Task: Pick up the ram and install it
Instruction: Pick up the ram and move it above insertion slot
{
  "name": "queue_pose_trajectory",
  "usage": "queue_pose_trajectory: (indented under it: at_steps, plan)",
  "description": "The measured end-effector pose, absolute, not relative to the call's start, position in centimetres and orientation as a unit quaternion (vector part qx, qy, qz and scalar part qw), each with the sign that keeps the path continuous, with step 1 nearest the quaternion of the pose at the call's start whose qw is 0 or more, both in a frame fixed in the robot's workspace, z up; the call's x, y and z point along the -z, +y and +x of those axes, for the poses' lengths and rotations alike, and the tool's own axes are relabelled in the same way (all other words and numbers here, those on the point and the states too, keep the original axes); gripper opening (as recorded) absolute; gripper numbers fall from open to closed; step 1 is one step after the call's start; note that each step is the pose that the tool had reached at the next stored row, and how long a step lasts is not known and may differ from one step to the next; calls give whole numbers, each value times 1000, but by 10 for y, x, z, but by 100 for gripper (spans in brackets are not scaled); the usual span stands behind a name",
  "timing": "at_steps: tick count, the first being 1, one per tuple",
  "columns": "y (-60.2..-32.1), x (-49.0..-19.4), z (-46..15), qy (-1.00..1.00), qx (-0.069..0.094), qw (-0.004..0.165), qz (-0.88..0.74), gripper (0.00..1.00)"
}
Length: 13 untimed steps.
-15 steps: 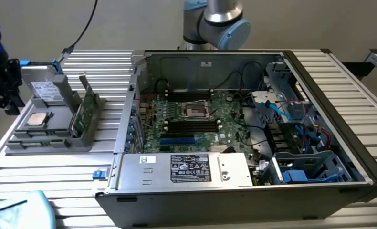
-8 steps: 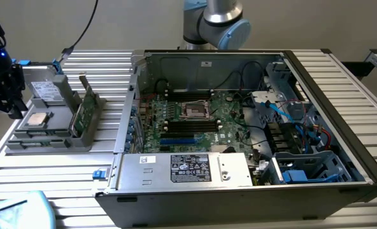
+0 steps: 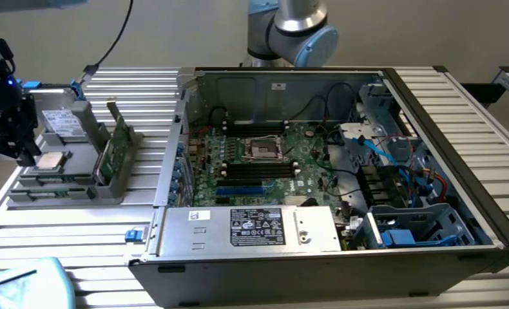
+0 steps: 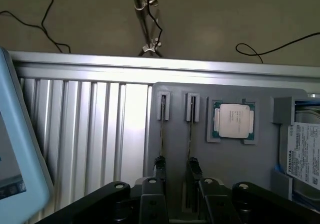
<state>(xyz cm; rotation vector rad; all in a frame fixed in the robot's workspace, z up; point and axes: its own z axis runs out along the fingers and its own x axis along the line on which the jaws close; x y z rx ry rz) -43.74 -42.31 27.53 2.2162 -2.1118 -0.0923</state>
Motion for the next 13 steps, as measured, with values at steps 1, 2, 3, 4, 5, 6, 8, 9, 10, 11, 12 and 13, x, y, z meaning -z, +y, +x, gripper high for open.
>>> queue_pose_trajectory:
  at_steps: [1,2,3,4,5,6,8,9,10,11,12,13]
  plan:
    - [-423,-274,-437,-688,30,39,724,31]
    - [-424,-272,-437,-688,30,39,724,31]
    - [-424,-270,-437,-688,30,39,724,31]
    - [-424,-269,-437,-687,30,39,725,31]
    - [-425,-267,-437,-687,29,39,725,31]
    - [-425,-266,-437,-686,29,39,726,31]
    - [-426,-263,-437,-686,29,39,726,31]
    - [-427,-261,-437,-685,29,38,727,31]
    - [-428,-259,-437,-684,28,38,728,31]
    - [-430,-258,-437,-684,28,38,728,31]
    - [-431,-256,-437,-683,28,38,729,31]
    - [-432,-255,-437,-682,28,38,729,31]
